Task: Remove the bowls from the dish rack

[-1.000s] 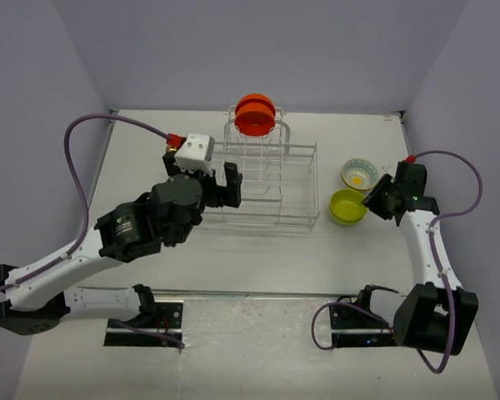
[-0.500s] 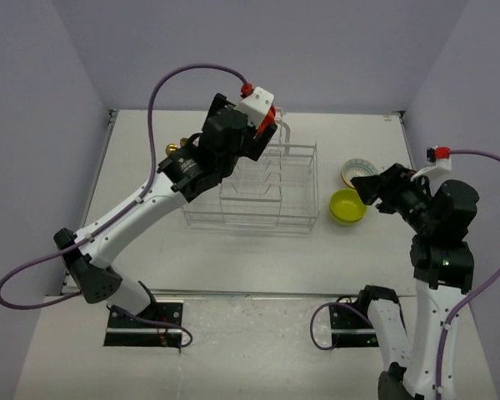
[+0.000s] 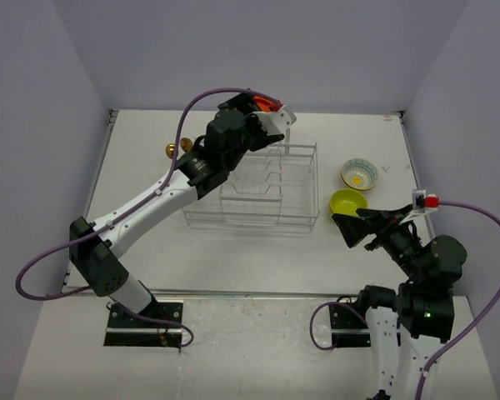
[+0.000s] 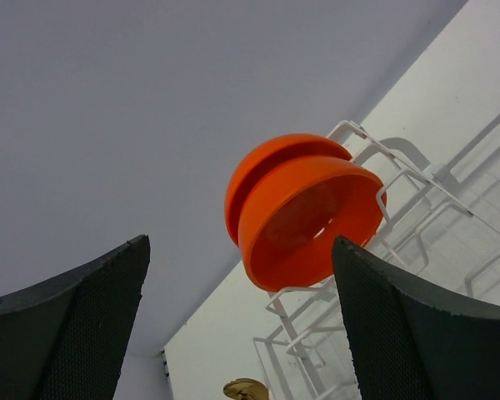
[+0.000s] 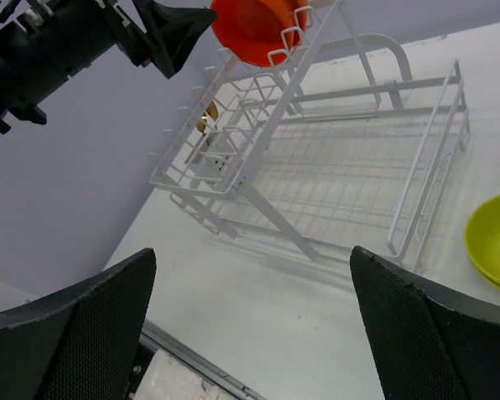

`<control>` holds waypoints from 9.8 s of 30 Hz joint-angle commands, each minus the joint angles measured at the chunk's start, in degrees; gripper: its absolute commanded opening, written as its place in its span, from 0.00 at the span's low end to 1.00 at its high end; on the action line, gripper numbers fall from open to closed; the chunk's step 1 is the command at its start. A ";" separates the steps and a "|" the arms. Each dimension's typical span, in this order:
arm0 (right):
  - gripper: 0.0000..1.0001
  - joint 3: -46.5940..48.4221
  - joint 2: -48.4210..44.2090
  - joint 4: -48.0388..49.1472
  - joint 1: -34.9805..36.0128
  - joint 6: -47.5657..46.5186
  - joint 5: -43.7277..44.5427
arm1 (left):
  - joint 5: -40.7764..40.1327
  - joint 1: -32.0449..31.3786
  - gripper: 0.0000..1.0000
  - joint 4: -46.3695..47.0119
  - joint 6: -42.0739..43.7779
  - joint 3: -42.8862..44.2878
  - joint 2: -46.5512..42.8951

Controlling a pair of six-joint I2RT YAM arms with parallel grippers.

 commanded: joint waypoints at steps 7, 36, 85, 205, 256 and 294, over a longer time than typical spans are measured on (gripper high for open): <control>0.99 -4.06 1.49 3.27 1.91 0.31 1.75 | 1.99 3.13 0.85 12.06 10.56 -3.45 3.19; 0.99 -0.89 2.37 1.51 2.35 -1.53 -1.06 | 1.73 4.36 0.00 12.68 10.21 -1.25 7.41; 0.95 8.30 16.14 6.70 3.40 3.39 -2.65 | -28.81 -14.44 0.00 -32.93 -53.87 32.80 8.80; 0.62 -3.46 22.62 -20.71 57.19 12.45 48.67 | -10.57 3.31 1.00 -27.84 -38.41 11.92 -7.19; 0.86 2.27 7.29 -16.24 57.11 -1.53 47.54 | -0.63 10.87 0.00 10.29 7.48 13.96 22.96; 0.86 4.47 9.93 -16.07 57.11 -0.83 47.28 | 8.23 15.53 0.00 25.42 3.71 3.31 10.05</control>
